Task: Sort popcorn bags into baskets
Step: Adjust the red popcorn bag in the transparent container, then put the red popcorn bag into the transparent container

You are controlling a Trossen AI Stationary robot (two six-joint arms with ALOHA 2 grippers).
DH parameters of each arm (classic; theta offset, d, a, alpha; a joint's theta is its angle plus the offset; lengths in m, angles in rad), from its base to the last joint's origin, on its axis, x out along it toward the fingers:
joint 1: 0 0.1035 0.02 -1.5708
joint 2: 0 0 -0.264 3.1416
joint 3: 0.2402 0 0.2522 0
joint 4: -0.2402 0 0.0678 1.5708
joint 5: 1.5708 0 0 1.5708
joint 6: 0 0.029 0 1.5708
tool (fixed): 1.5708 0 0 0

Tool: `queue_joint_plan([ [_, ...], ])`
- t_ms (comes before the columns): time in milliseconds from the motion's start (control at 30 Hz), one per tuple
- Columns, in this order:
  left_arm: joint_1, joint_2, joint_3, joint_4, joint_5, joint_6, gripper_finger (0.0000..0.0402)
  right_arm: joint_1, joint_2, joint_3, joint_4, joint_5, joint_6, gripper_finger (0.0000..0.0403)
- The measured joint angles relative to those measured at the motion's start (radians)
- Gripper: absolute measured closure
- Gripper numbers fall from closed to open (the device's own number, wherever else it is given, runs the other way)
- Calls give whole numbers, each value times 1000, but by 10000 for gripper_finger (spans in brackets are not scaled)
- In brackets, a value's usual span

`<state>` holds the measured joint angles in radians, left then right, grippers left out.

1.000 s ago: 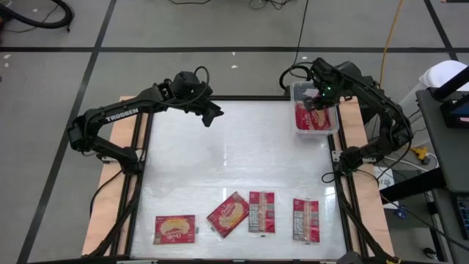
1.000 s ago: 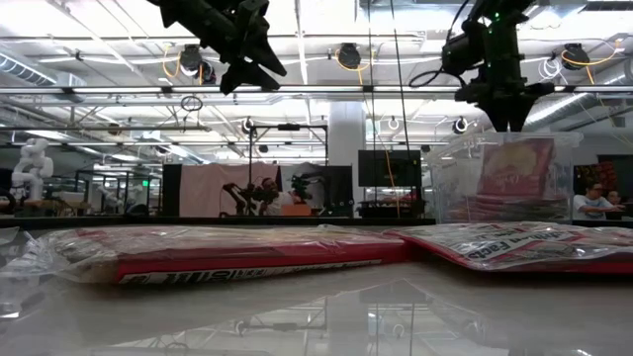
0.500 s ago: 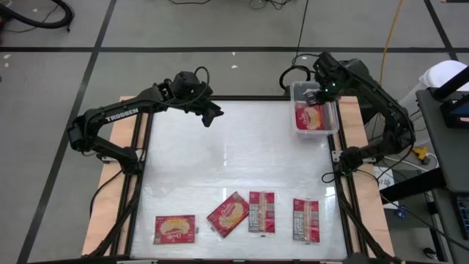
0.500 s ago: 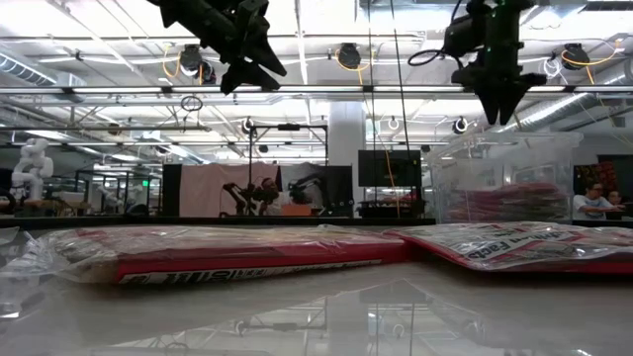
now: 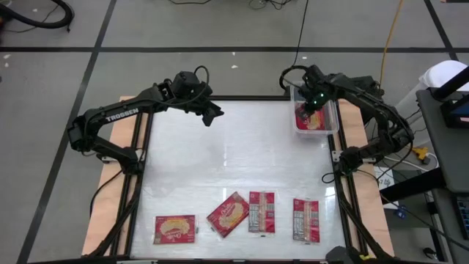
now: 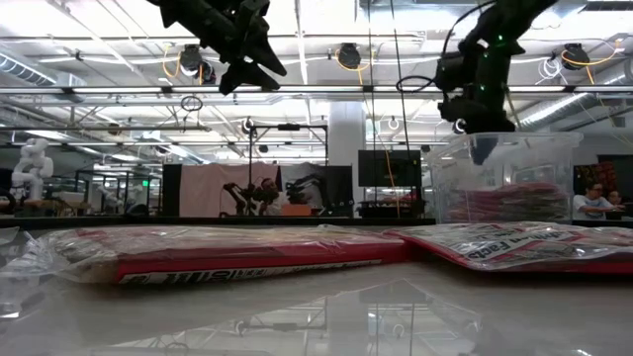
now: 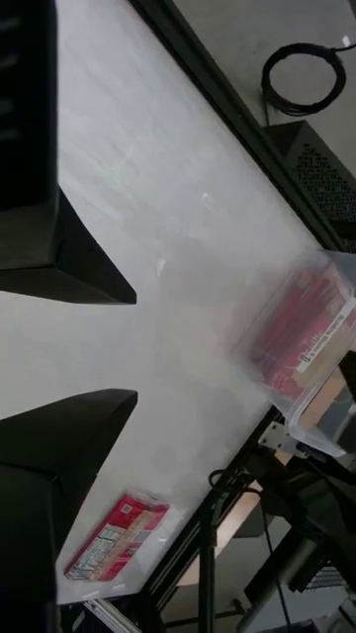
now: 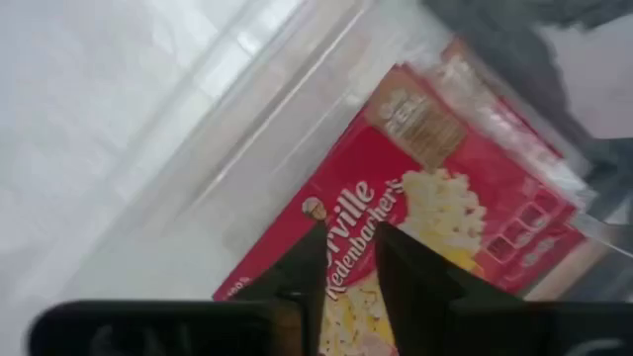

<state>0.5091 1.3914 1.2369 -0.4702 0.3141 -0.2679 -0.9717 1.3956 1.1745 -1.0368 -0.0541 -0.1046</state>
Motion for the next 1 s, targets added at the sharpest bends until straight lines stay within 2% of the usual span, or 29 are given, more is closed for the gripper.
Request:
queue_joint_plan([
  [133, 0, 0, 0, -5, 0, -5, 250, -10, 0, -97, 91, 3, -15, 387],
  [200, 0, 0, 0, -5, 0, -8, 250, -17, 0, -148, 119, 2, -29, 398],
  [400, 0, 0, 0, -5, 0, -9, 250, -6, -3, -222, 135, 61, -36, 400],
  [667, 0, 0, 0, -5, 0, -4, 250, -5, 0, -165, 106, 190, -23, 402],
  [767, 0, 0, 0, -5, 0, -5, 250, -7, 0, -120, 98, 184, -22, 402],
  [1000, 0, 0, 0, -83, 0, -5, 250, 41, -1, 18, 27, 10, 56, 402],
])
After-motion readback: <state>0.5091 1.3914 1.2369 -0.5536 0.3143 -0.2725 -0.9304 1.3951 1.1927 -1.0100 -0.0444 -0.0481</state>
